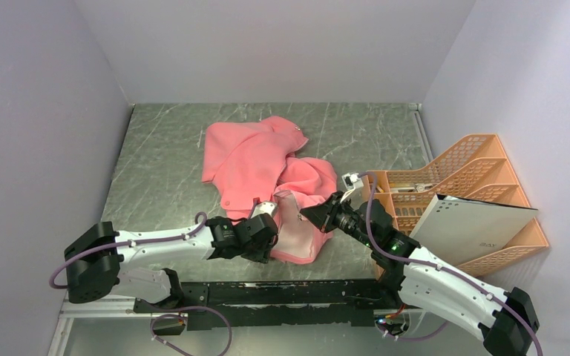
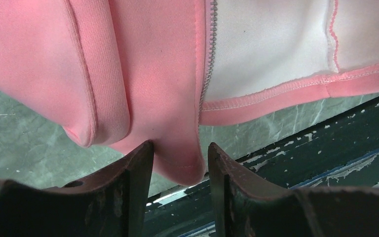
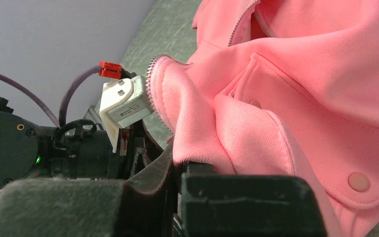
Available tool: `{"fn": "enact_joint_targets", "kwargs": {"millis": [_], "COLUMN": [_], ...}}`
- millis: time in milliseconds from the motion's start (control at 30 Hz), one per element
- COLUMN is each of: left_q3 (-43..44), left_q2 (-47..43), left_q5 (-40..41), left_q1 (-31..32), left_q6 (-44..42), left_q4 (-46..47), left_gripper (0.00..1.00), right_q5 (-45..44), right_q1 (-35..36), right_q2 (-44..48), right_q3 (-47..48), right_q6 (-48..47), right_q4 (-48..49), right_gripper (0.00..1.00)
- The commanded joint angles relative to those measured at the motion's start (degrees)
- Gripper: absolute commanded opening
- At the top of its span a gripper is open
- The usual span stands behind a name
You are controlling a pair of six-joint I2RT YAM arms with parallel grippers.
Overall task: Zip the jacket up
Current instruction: Pick up the jacket from the center of the board.
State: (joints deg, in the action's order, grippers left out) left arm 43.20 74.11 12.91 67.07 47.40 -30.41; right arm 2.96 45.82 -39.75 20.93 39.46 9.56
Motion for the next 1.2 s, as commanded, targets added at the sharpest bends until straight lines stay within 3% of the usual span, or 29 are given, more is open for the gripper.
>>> {"fn": "enact_joint_targets", "kwargs": {"millis": [0,333,767,1167], "left_q3": [1.79,2.11,1.1,0.48], "left_q2": [0.89,1.82,0.14,-0.74], "left_q5": [-1.24,-1.61,-3.29,-4.78], "left_q1": [-0.27,-0.45,-1.62,-2.68], "left_q6": [-0.68,-1.11,-1.4,-2.03], "left_q4": [0.27,0.6,3.71,3.97], "left_gripper": [0.5,0.41,0.18,0.34], "right_q5": [-0.54,-1.03,-1.03,-0.33], "right_q1": [-0.29,-0.29,-0.3,-0.3], "right_q2": [0.53,1.69,2.39,1.65], "right_q3": [0.36,0.08,-0.43,-0.67], "right_q6": [0.46,0.54,1.04,1.2], "right_q4": [3.52,2.79,3.43,4.38], "right_gripper": [0.0,0.0,0.0,0.0]}}
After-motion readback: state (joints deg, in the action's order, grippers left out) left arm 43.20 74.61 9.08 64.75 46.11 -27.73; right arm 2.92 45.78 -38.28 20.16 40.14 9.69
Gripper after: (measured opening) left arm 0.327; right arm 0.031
